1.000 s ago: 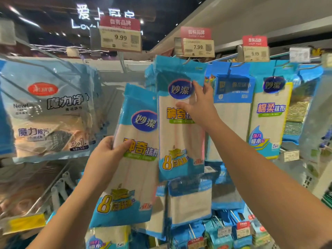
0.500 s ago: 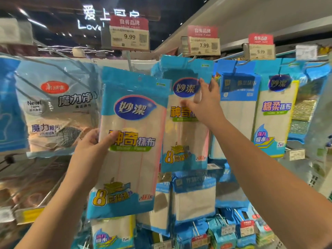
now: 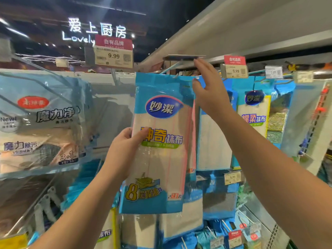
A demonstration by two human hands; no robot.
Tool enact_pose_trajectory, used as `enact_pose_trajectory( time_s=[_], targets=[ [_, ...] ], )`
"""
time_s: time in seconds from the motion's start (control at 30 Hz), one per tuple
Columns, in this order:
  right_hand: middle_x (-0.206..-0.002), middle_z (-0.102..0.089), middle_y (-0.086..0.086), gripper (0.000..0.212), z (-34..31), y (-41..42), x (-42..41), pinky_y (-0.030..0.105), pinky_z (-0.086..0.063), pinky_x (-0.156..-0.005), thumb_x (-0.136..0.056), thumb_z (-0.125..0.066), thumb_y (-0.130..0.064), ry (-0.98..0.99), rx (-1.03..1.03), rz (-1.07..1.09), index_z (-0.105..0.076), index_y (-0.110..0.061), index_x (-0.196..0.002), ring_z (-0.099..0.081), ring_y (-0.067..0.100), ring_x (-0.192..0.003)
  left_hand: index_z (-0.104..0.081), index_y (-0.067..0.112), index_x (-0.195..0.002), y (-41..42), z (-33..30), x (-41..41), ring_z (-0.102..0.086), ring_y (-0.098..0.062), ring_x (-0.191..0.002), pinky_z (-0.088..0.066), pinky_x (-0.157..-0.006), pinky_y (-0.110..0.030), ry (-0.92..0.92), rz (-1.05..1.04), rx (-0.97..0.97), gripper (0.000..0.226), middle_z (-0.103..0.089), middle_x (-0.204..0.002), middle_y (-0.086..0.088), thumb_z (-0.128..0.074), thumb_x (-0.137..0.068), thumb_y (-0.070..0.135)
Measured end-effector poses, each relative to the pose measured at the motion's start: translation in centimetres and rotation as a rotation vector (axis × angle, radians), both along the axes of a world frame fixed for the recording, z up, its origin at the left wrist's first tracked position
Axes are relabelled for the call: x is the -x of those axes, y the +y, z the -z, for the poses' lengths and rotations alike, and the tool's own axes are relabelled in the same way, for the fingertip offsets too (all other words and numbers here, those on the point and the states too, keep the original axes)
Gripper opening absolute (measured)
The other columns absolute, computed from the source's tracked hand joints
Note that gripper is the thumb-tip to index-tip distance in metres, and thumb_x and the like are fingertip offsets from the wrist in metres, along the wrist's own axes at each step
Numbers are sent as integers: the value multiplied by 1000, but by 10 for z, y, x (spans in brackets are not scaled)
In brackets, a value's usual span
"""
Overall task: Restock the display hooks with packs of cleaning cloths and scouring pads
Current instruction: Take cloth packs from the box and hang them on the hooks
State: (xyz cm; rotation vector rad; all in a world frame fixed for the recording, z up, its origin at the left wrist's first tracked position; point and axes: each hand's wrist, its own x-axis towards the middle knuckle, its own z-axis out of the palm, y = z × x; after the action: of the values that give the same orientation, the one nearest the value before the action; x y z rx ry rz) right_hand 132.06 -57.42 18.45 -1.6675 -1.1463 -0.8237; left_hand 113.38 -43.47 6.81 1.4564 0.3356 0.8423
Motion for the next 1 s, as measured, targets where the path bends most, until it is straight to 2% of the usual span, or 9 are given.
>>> enact_pose_trajectory(
  time_s=[0.07, 0.2, 0.4, 0.53, 0.63, 0.73, 0.87, 0.93, 1.0],
  targets=[
    [-154, -41, 0, 52, -6, -1, -1, 29, -25, -118, -95, -48, -16, -48, 21, 9, -45, -13, -147, -34, 14, -142, -68, 16, -108, -6, -6, -10, -76, -31, -87, -59, -85, -60, -16, 30, 14, 34, -78, -97, -7, -74, -88, 42],
    [-156, -38, -3, 50, -14, -2, -4, 29, -24, -117, -97, -50, -16, -71, 84, 54, -46, -17, -147, -32, 12, -143, -65, 15, -113, -15, -16, -25, -76, -29, -90, -59, -86, -57, -46, 59, 30, 33, -78, -99, -6, -71, -91, 39],
    [-158, -33, -7, 51, -15, -1, -6, 49, -31, -117, -99, -52, -22, -33, 126, 66, -42, -24, -149, -27, 10, -144, -63, 17, -116, -17, -20, -37, -77, -26, -90, -60, -86, -56, -23, 46, 28, 34, -78, -100, -4, -70, -93, 40],
    [-159, -32, -3, 51, -5, 0, -6, 43, -23, -120, -99, -53, -21, -15, 144, 108, -42, -20, -149, -26, 14, -146, -64, 18, -115, -18, -21, -43, -76, -27, -90, -60, -86, -55, -13, 44, 51, 30, -78, -100, -4, -70, -93, 38],
    [-156, -36, 0, 48, 17, 1, -8, 41, -26, -119, -98, -55, -21, 36, 114, 78, -47, -16, -145, -30, 16, -144, -63, 17, -115, -18, -21, -48, -76, -27, -90, -60, -86, -55, -4, 51, 78, 29, -78, -99, -5, -69, -95, 36],
    [-148, -41, 2, 45, 58, 0, -5, 36, -31, -117, -98, -59, -27, 148, 42, 43, -51, -14, -140, -38, 14, -135, -62, 17, -113, -19, -19, -52, -77, -26, -89, -61, -85, -54, -9, 26, 73, 28, -78, -99, -5, -68, -95, 38],
    [-148, -29, -7, 71, 126, -5, 15, 33, -35, -110, -92, -63, -47, 528, 90, -58, -28, -30, -152, -37, 4, -125, -59, 26, -103, -21, -13, -57, -75, -22, -91, -60, -86, -51, 17, -103, -22, 24, -75, -102, -2, -66, -94, 47],
    [-148, -32, -10, 79, 147, -3, 22, 35, -38, -107, -90, -63, -54, 606, 107, -94, -18, -40, -154, -39, 2, -122, -54, 29, -102, -24, -7, -61, -70, -19, -94, -57, -90, -50, 67, -170, -104, 28, -67, -113, 0, -60, -94, 55],
    [-141, -40, -10, 79, 154, -1, 20, 29, -39, -98, -91, -63, -51, 613, 118, -92, -17, -43, -154, -41, -2, -111, -47, 25, -109, -28, -1, -64, -63, -15, -94, -51, -93, -45, 121, -262, -238, 31, -51, -121, 2, -53, -98, 54]
  ],
)
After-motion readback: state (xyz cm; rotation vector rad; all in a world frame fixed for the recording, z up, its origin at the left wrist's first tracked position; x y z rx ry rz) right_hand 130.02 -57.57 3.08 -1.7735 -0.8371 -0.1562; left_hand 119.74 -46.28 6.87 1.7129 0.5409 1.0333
